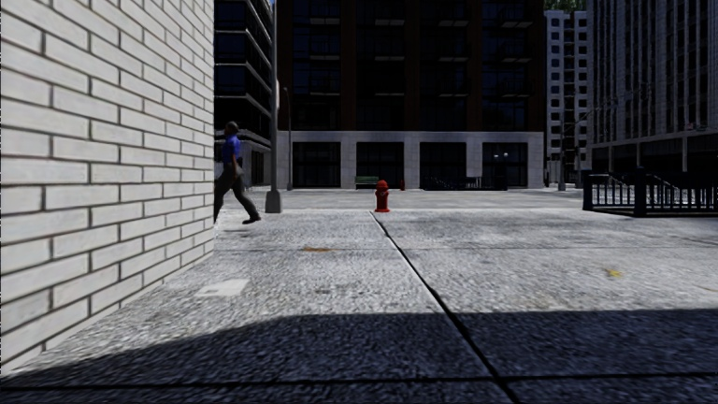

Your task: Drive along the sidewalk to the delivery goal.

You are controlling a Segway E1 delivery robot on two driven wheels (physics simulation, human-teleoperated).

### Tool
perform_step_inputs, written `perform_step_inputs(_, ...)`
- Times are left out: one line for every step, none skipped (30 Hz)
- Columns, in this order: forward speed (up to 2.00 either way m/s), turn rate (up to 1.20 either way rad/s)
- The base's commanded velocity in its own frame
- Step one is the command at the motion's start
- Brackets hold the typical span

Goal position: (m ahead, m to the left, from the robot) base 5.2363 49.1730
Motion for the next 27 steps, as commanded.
perform_step_inputs(1.91,0.00)
perform_step_inputs(1.91,0.00)
perform_step_inputs(1.91,0.00)
perform_step_inputs(1.91,0.00)
perform_step_inputs(1.91,0.00)
perform_step_inputs(1.91,0.00)
perform_step_inputs(1.91,0.00)
perform_step_inputs(1.91,0.00)
perform_step_inputs(1.91,0.00)
perform_step_inputs(1.91,0.00)
perform_step_inputs(1.91,0.00)
perform_step_inputs(1.91,0.00)
perform_step_inputs(1.91,0.00)
perform_step_inputs(1.91,0.00)
perform_step_inputs(1.91,0.00)
perform_step_inputs(1.91,0.00)
perform_step_inputs(1.91,0.00)
perform_step_inputs(1.91,0.00)
perform_step_inputs(1.91,0.00)
perform_step_inputs(1.91,0.00)
perform_step_inputs(1.91,0.00)
perform_step_inputs(1.91,0.00)
perform_step_inputs(1.91,0.00)
perform_step_inputs(1.91,0.00)
perform_step_inputs(1.91,0.00)
perform_step_inputs(1.91,0.00)
perform_step_inputs(1.91,0.00)
